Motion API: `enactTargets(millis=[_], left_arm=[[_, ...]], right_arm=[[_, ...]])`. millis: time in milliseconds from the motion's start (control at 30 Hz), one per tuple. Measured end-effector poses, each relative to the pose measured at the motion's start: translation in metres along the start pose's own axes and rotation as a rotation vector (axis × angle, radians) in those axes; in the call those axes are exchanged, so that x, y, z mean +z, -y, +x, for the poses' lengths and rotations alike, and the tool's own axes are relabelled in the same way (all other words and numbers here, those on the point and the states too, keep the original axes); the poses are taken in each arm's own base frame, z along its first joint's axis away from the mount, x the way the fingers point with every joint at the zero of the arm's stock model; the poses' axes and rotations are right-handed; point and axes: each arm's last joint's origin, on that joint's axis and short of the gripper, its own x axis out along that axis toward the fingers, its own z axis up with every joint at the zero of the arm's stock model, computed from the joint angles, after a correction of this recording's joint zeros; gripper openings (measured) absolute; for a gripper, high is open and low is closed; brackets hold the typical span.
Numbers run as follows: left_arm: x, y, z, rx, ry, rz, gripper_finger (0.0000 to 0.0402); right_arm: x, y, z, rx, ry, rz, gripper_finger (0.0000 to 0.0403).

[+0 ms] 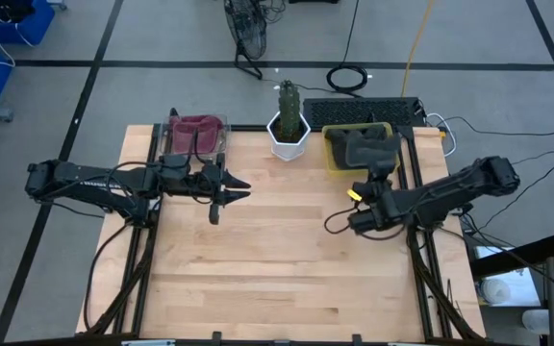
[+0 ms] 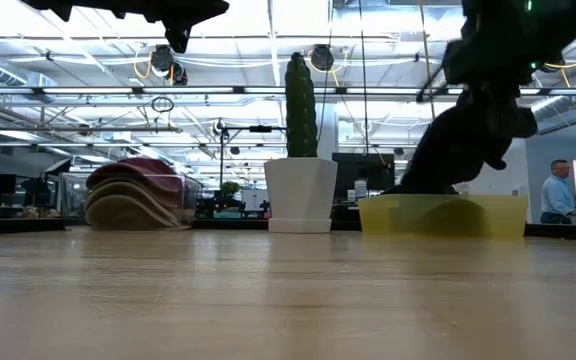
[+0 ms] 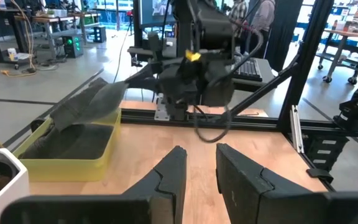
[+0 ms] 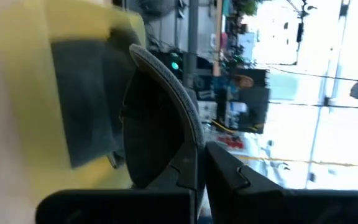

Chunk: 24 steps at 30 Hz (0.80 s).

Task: Pick & Place hat
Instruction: Put the black cap into the yellow bin

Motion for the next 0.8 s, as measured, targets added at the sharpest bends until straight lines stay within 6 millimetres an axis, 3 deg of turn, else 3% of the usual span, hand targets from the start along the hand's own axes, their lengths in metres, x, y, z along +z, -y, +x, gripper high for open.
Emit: enactTargets(millis=[200, 467, 800], left_arm=[[0.0, 0.0, 0.0, 0.0, 0.0, 0.004, 0.009], [0.0, 0.0, 0.0, 0.0, 0.0, 0.008, 0.009], [0.0, 0.0, 0.0, 0.0, 0.001, 0.008, 0.009]], right_arm=[[-0.012, -0.013, 0.013, -0.137, -0.015, -0.036, 0.0004], [-0.012, -0.01, 0.005, -0.206, 0.059, 0.022, 0.0006], [-0.013, -0.01, -0.001, -0.089, 0.089, 0.127, 0.0004]])
